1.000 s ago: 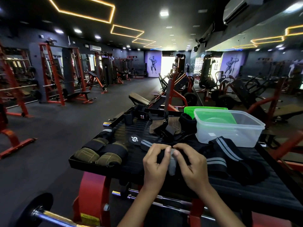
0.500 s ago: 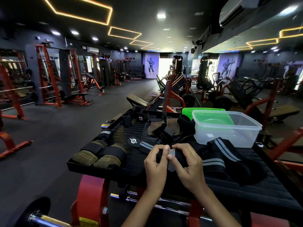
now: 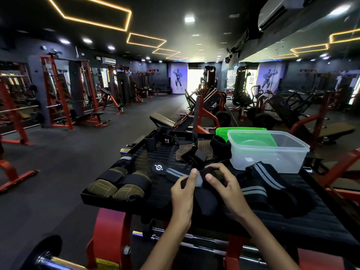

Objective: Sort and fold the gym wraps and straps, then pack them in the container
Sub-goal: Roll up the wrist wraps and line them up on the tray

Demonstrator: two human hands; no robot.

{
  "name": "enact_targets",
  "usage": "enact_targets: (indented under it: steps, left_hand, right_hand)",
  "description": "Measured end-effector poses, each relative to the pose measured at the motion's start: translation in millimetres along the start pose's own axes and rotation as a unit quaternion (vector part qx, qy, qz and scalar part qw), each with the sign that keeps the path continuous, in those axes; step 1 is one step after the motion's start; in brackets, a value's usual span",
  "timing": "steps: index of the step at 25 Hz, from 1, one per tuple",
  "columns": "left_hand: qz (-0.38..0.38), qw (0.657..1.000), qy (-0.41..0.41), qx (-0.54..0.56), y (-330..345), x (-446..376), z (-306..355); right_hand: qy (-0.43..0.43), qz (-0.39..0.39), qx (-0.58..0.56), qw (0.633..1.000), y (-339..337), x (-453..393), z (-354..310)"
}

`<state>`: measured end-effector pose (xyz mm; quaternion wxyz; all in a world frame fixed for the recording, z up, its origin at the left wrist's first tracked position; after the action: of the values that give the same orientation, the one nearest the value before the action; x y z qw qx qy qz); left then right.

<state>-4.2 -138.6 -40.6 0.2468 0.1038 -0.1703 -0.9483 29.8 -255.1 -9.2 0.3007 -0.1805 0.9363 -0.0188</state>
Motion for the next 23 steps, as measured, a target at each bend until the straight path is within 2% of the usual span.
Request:
enact_targets:
  steps: [2,4,5,7,9,11,12,13,14,15,16,19,23]
  left_hand:
    - [-0.003,0.997,-0.079,0.017,0.4,-3.6,-3.1]
    - [-0.08,0.988,-0.13,-0.013,5.6,-2.1,-1.8]
    - [-0.132,0.981,-0.132,-0.052,4.5,-0.5,-0.3]
    - [-0.254,0.951,-0.063,-0.166,-2.2,0.7,3.3]
    - [-0.355,0.88,0.065,-0.308,-9.5,2.3,15.5]
    - [-0.376,0.772,0.219,-0.465,-10.8,-1.0,32.0]
    - [-0.383,0.708,0.291,-0.517,-6.8,-0.3,40.0]
    - [-0.394,0.66,0.342,-0.539,-1.8,1.7,44.8]
    - [-0.409,0.636,0.368,-0.542,2.4,2.6,45.2]
    - [-0.422,0.631,0.37,-0.535,6.1,4.6,44.1]
    - [-0.43,0.643,0.356,-0.524,7.9,5.3,40.3]
    - [-0.431,0.704,0.304,-0.476,6.2,4.6,30.3]
    - [-0.445,0.718,0.299,-0.444,8.1,5.5,23.4]
  right_hand:
    - [0.028,-0.034,-0.049,0.998,2.7,2.2,1.9]
    - [0.058,-0.014,-0.07,0.996,-0.7,2.5,4.9]
    - [0.074,-0.003,-0.094,0.993,-3.0,1.9,5.7]
    - [0.11,0.004,-0.165,0.98,-9.2,1.1,7.7]
    - [0.139,-0.038,-0.196,0.97,-12.9,2.2,7.1]
    - [0.157,-0.112,-0.161,0.968,-9.7,4.6,4.5]
    - [0.165,-0.135,-0.14,0.967,-7.3,5.4,5.1]
    - [0.169,-0.151,-0.122,0.966,-5.8,5.8,5.8]
    - [0.17,-0.159,-0.11,0.966,-5.1,5.7,6.7]
    - [0.171,-0.162,-0.105,0.966,-5.1,5.2,6.4]
    - [0.176,-0.159,-0.105,0.966,-5.1,5.0,6.3]
    - [0.189,-0.149,-0.107,0.965,-6.2,7.1,6.0]
    - [0.199,-0.16,-0.099,0.962,-8.6,11.1,6.8]
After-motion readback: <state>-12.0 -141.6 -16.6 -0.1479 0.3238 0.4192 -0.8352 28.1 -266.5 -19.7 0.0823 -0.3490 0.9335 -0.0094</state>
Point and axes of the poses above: each hand's wrist, its own x-axis away from the middle knuckle, its own y-axis out of the palm, z = x × y, the point moved 5 cm from there along -x, towards the middle knuckle
